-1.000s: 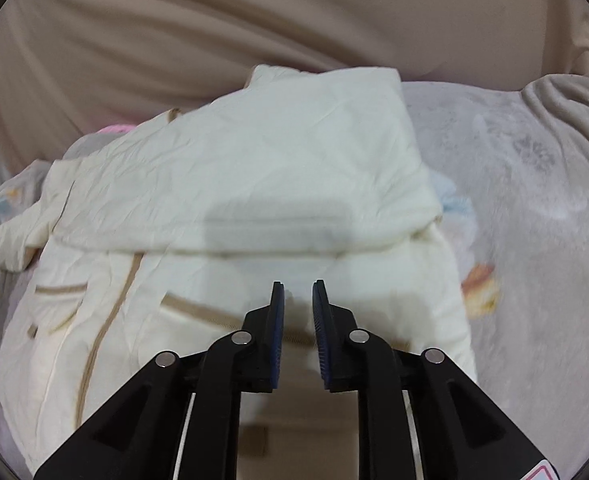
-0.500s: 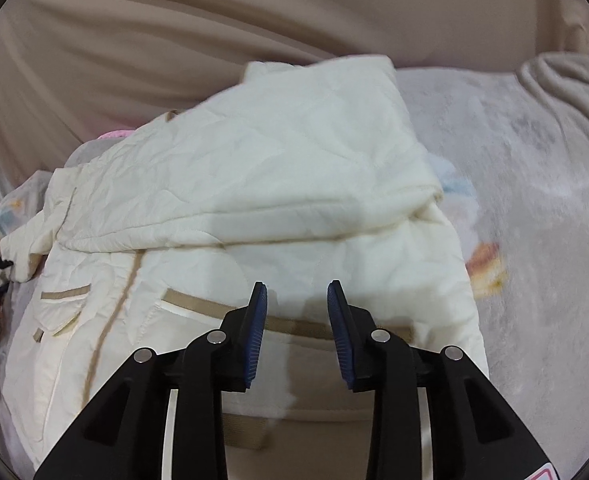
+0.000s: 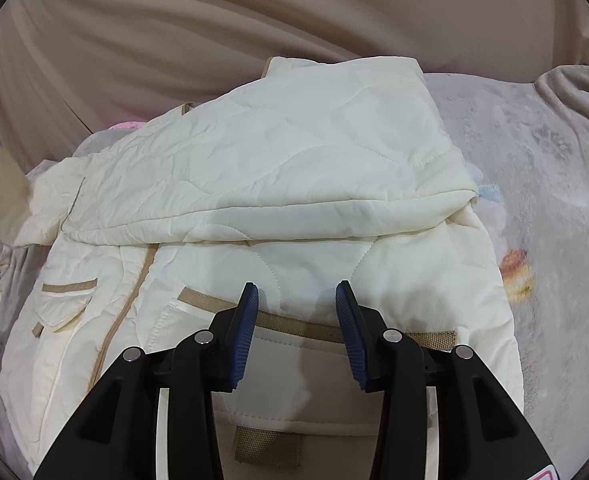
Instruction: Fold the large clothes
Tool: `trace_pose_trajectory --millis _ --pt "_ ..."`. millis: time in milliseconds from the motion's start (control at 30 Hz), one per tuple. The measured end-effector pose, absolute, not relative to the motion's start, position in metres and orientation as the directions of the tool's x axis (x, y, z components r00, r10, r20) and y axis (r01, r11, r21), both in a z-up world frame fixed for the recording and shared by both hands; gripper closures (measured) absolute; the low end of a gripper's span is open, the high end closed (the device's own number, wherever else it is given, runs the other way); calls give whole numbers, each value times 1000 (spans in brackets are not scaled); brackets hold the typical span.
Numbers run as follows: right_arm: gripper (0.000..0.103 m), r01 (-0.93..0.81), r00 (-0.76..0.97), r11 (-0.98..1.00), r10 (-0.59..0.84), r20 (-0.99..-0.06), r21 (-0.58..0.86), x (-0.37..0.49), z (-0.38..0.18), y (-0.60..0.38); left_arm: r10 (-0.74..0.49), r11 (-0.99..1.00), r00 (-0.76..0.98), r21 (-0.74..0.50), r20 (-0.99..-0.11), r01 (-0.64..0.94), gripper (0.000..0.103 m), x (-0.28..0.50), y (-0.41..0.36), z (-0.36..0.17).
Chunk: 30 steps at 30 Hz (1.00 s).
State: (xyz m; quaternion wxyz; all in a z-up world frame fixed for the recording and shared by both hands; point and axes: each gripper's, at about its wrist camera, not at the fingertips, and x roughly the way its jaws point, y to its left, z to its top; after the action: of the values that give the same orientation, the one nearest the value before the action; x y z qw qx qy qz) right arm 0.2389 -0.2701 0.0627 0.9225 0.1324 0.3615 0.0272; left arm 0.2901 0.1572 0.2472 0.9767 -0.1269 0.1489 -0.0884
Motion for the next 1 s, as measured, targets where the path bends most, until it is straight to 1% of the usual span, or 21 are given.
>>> trace_pose_trajectory --millis 100,133,200,267,333,367,400,433,500,567,600,633,700,767,867,933,1000 --pt "59 43 743 958 160 -650 284 237 63 -272 -370 922 878 -235 -303 308 97 297 50 246" --pt "58 41 745 954 169 -645 297 236 63 -274 -404 911 856 -227 -322 344 94 300 19 239" --pt "58 41 747 947 183 -639 318 235 63 -277 -463 885 805 -234 -370 402 93 307 -37 213" --pt "55 43 749 938 197 -633 343 234 62 -281 -505 863 738 -258 -448 434 77 321 -90 170" --pt "53 46 752 927 214 -624 373 233 61 -287 -509 860 678 -277 -530 430 43 336 -123 130" --pt "52 47 753 922 220 -620 384 232 60 -288 -494 867 657 -274 -569 415 40 329 -132 108" --pt "51 50 755 917 225 -616 396 231 60 -290 -480 874 628 -269 -613 406 40 332 -140 84" --pt "49 52 758 911 231 -610 409 231 60 -293 -481 871 606 -270 -633 410 40 327 -141 72" --pt "47 52 763 902 241 -599 429 229 60 -296 -494 863 574 -288 -653 415 40 325 -131 54" --pt "43 50 769 893 251 -588 446 228 60 -298 -516 853 573 -323 -637 409 38 318 -106 53" --pt "43 48 772 890 256 -582 454 227 61 -299 -534 844 574 -355 -621 402 33 314 -85 53" --pt "42 48 776 886 257 -576 461 226 61 -300 -539 842 582 -378 -609 384 24 312 -65 57" --pt "42 53 787 883 251 -564 466 224 64 -303 -535 841 619 -431 -575 327 17 307 -21 61" --pt "40 49 798 878 253 -547 476 223 71 -305 -516 838 650 -486 -558 248 16 309 30 63" --pt "38 37 797 853 289 -530 520 233 83 -311 -479 820 667 -561 -571 108 15 323 94 54" --pt "35 43 786 823 323 -528 567 249 91 -316 -488 768 661 -640 -570 14 15 331 128 40" --pt "34 53 773 798 348 -531 601 266 97 -320 -510 703 656 -709 -556 -55 15 336 152 26"
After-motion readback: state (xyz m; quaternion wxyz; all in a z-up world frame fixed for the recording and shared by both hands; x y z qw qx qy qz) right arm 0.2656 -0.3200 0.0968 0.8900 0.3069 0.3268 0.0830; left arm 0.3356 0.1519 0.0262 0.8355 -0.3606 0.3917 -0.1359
